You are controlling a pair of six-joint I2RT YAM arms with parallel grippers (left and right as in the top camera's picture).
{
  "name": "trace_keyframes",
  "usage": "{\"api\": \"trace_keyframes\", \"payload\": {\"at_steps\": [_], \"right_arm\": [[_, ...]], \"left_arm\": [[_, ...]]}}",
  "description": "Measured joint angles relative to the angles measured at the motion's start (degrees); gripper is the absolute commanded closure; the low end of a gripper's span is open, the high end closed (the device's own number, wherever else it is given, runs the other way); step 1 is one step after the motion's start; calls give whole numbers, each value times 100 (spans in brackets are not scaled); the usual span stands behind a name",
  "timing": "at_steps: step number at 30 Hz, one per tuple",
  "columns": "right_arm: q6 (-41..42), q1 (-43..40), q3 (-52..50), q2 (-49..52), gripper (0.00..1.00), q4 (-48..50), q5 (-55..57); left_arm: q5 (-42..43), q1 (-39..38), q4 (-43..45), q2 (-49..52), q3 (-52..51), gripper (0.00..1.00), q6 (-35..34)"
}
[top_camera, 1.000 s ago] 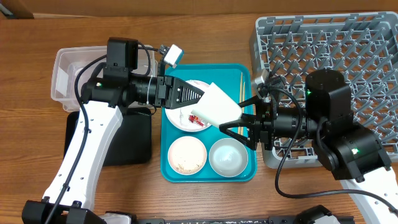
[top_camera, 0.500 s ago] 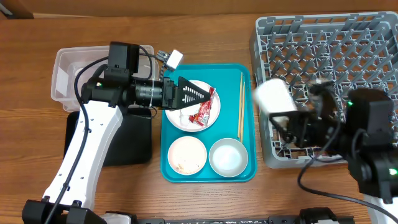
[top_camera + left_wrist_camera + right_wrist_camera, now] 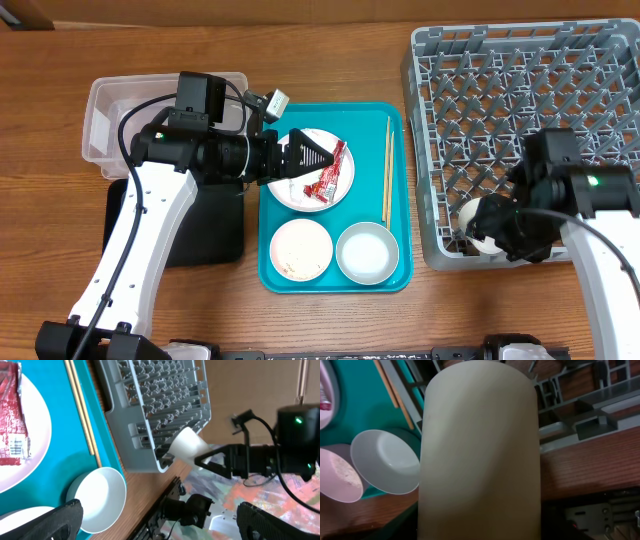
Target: Sort waste into correct bins and load items into the dishwasher
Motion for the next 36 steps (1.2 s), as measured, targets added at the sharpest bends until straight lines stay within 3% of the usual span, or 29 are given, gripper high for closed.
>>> {"api": "trace_keyframes", "payload": {"at_steps": [5, 6, 10, 16, 21, 27, 32, 36], "right_arm": [[-107, 2, -7, 446, 32, 122, 4], [-210, 0, -9, 507, 21, 125, -114], [-400, 0, -13, 527, 5, 125, -433], [-540, 0, 22, 529, 3, 129, -623], [-546, 0, 439, 518, 3, 260, -691], [-562, 0, 804, 59, 3, 1226, -1086], [-426, 0, 861, -518, 2, 1814, -1438], [-369, 2, 863, -678, 2, 1832, -1550]], "left_arm": [[-79, 0, -199, 0, 0, 0, 24], [-87, 0, -254, 0, 0, 0, 63], [-103, -35, -280, 0, 0, 0, 125], [-229, -186, -411, 0, 0, 1, 168], [-708, -511, -717, 0, 0, 21, 304], [-2695, -1694, -1152, 2, -20, 23, 238], [-4496, -2861, -1126, 66, -295, 22, -350], [-5506, -3307, -643, 369, -713, 34, -1003]]}}
